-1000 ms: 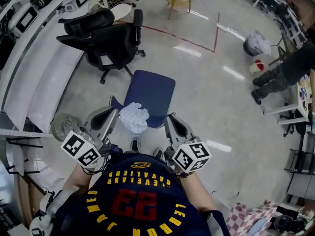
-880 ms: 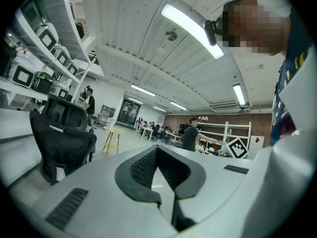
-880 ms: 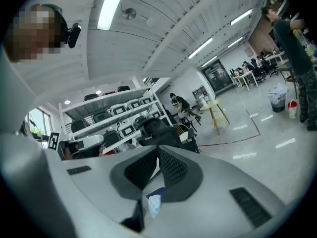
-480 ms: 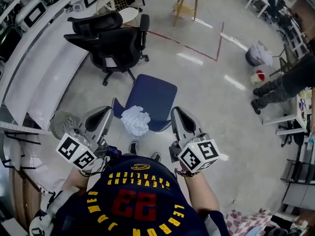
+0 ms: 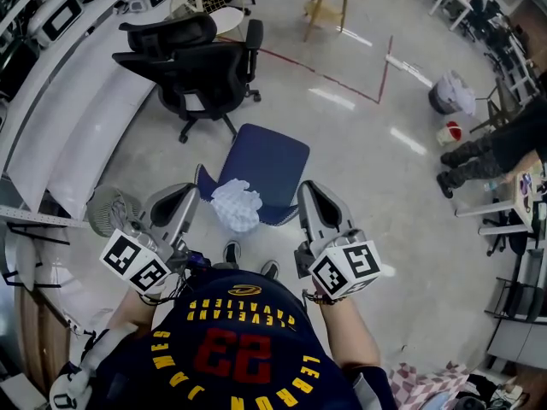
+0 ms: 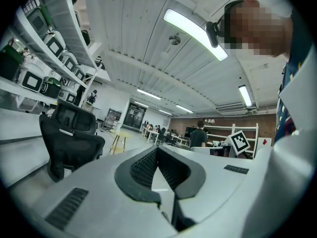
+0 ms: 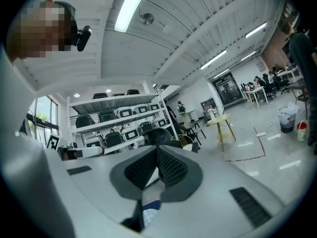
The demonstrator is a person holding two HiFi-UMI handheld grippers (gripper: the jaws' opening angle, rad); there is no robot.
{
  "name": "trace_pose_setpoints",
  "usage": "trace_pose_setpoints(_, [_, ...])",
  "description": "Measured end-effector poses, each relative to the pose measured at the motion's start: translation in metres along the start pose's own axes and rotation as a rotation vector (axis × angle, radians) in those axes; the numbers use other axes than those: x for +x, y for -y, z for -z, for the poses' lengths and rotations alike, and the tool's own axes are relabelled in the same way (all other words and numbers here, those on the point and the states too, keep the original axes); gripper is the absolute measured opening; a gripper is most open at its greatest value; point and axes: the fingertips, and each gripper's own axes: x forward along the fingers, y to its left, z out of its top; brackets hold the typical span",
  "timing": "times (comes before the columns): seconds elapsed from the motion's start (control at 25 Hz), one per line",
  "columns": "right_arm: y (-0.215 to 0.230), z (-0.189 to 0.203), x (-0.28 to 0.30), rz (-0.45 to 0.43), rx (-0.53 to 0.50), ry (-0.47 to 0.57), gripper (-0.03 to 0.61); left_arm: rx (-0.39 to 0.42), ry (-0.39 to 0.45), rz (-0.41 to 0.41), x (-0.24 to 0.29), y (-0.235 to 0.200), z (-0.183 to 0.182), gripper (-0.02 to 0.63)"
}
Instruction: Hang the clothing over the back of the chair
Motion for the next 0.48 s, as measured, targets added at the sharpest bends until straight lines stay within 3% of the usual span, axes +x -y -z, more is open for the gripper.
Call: trace_pose_setpoints(0.48, [-0.012, -0.009, 0.008, -0.026, -0.05, 0.016, 0.02, -0.004, 0.019, -0.022, 0.005, -0.017, -0.011, 0.002])
